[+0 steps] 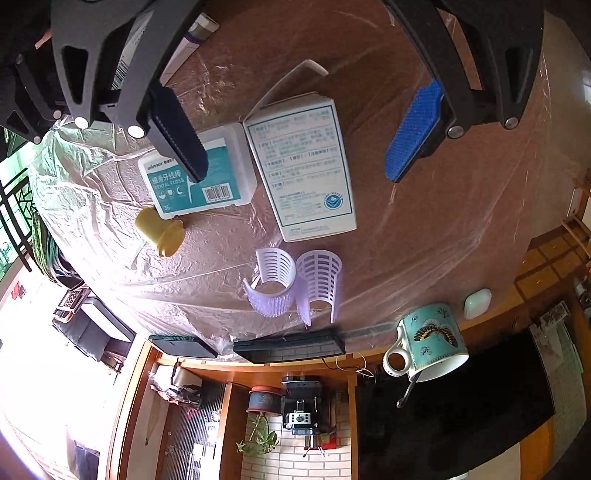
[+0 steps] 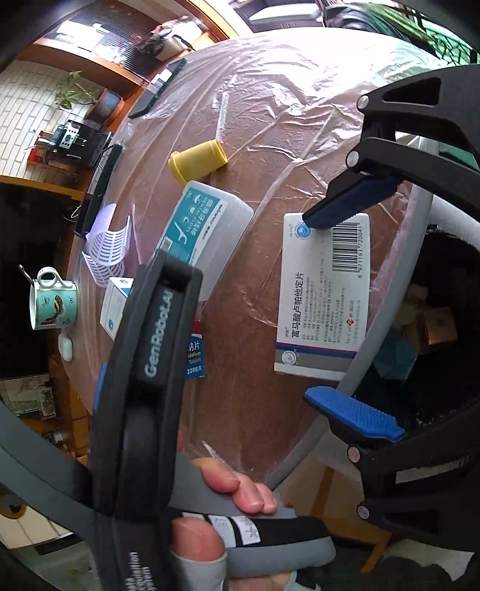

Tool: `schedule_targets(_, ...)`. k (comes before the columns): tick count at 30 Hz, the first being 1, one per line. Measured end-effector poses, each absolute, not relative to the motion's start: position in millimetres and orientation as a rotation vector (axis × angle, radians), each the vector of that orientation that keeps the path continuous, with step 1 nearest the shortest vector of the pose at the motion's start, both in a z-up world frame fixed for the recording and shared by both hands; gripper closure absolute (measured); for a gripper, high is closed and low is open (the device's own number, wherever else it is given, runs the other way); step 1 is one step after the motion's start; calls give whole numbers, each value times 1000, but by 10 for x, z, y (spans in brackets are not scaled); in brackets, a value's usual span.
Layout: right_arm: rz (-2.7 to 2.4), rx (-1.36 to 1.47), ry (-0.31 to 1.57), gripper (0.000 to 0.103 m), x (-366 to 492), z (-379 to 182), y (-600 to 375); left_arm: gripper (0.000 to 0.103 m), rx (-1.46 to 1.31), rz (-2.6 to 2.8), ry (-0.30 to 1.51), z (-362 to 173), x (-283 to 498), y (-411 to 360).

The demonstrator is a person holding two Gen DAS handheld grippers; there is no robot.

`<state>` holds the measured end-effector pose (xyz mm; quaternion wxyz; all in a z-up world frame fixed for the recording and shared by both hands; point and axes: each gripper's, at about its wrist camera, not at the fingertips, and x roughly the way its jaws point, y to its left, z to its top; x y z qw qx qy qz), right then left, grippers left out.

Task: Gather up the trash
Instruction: 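Grasp white-blue medicine box with left tool while right tool grasps barcode medicine box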

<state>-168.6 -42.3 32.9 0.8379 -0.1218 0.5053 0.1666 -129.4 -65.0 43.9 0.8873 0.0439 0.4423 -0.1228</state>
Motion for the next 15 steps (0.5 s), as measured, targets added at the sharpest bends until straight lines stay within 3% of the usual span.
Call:
schedule_targets(8, 325, -287, 1083, 8, -1574, 267, -400, 6, 97, -249, 929, 389, -1250, -654)
schedule_targets(15, 301, -323, 1100, 8, -1487, 239, -410, 6, 112, -238, 922, 375, -1233, -669)
